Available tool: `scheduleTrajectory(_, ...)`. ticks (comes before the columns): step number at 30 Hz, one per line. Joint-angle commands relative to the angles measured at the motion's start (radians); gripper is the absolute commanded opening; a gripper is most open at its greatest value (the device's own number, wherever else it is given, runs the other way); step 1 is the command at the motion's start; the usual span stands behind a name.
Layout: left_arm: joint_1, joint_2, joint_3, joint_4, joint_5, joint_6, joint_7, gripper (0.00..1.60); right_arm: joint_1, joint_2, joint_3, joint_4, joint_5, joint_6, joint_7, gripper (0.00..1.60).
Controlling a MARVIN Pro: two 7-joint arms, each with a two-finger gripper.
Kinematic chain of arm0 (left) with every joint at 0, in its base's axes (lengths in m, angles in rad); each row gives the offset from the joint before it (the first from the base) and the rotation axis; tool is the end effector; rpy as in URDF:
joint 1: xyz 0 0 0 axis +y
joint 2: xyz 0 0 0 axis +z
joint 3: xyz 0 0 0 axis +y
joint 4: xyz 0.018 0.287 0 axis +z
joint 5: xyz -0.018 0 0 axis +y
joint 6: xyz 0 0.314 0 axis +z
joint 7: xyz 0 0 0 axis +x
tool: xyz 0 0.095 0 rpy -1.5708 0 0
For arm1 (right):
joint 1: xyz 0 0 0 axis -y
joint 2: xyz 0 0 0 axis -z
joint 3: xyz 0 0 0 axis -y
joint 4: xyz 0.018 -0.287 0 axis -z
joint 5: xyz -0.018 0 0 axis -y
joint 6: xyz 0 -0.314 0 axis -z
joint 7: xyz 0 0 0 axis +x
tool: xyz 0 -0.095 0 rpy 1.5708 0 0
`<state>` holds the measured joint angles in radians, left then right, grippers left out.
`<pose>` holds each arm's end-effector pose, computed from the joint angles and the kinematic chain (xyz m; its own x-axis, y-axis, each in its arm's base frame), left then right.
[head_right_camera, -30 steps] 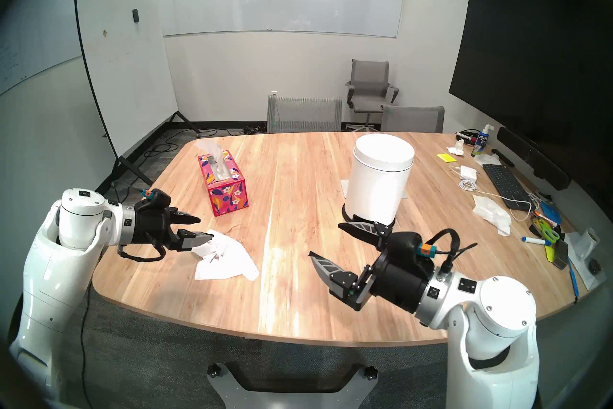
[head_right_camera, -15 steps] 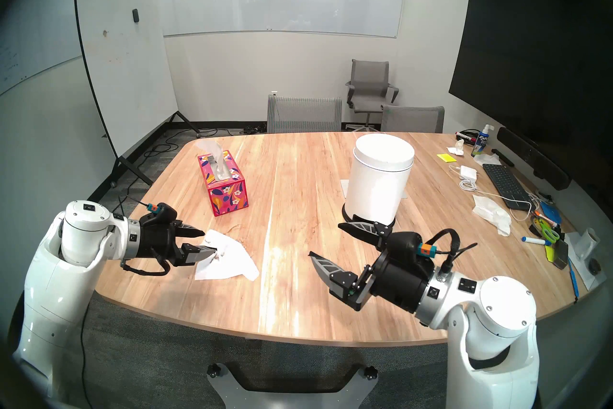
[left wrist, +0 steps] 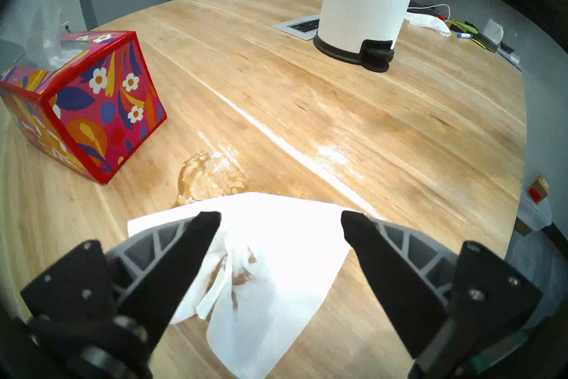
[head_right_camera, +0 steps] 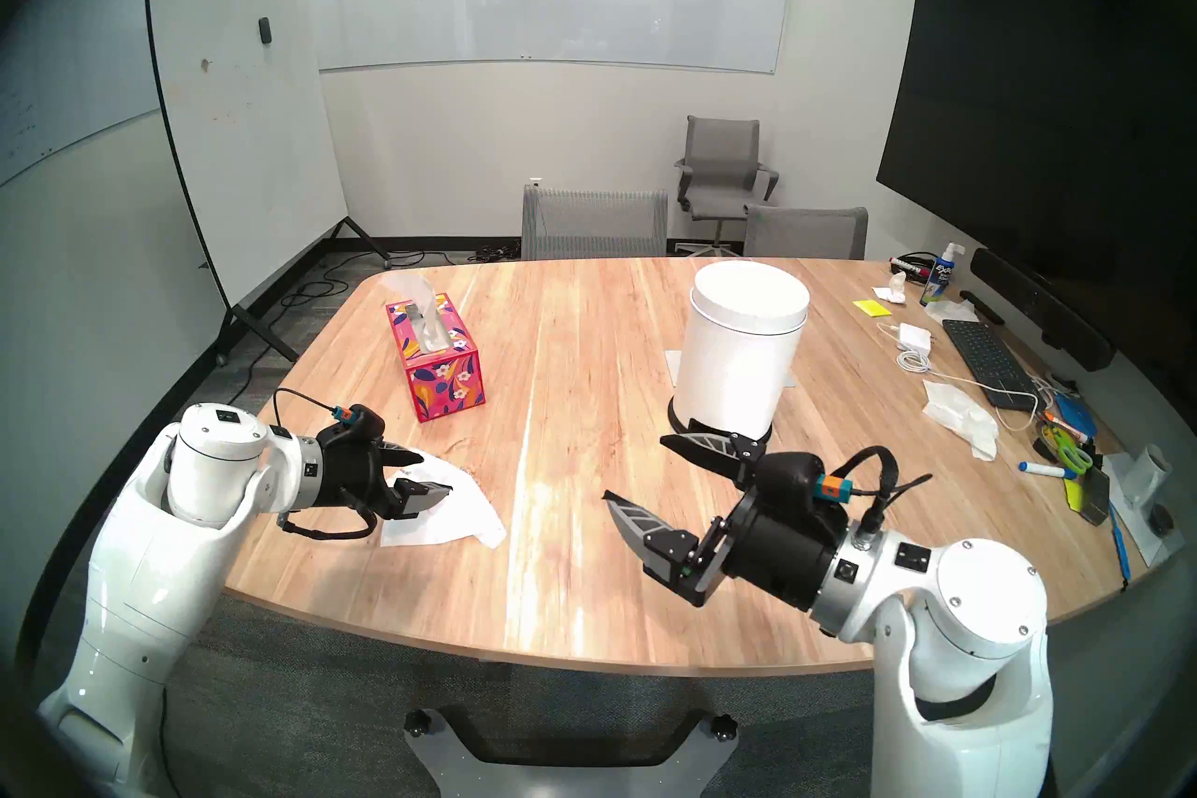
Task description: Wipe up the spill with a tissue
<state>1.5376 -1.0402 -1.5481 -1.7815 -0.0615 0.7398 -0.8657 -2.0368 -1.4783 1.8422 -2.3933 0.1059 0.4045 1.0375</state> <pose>0.3880 0.0625 -0.2585 0.4804 -0.4069 0.7769 -0.6810 -0.7313 0.0381 0.2435 0.0005 -0.1715 0.0373 0.0982 0.9945 0.7661 -0.6418 0.0346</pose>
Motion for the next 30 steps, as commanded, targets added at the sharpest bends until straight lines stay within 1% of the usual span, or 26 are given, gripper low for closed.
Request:
scheduleTrajectory(1, -0.076, -0.042, 0.028, 0.048, 0.013, -0.023, 0.031, 1.37, 0.003, 0.001, 0.002, -0.016, 0.003, 0.000, 0.002, 1.60)
scheduleTrajectory(8, -0.091, -0.050, 0.043, 0.078, 0.021, -0.034, 0.041, 1.37, 0.003, 0.001, 0.002, -0.016, 0.003, 0.000, 0.002, 1.60)
scheduleTrajectory(12, -0.091, -0.053, 0.049, 0.092, 0.027, -0.046, 0.045, 1.39, 0.003, 0.001, 0.002, -0.016, 0.003, 0.000, 0.002, 1.60)
scheduleTrajectory(23, -0.079, -0.047, 0.067, 0.126, 0.041, -0.087, 0.062, 1.36, 0.003, 0.001, 0.003, -0.017, 0.003, 0.001, 0.002, 1.60)
scheduleTrajectory(26, -0.081, -0.048, 0.072, 0.134, 0.046, -0.095, 0.068, 1.39, 0.003, 0.001, 0.003, -0.017, 0.003, 0.001, 0.002, 1.60)
scheduleTrajectory(30, -0.084, -0.049, 0.078, 0.144, 0.051, -0.106, 0.073, 1.39, 0.003, 0.001, 0.003, -0.017, 0.003, 0.001, 0.002, 1.60)
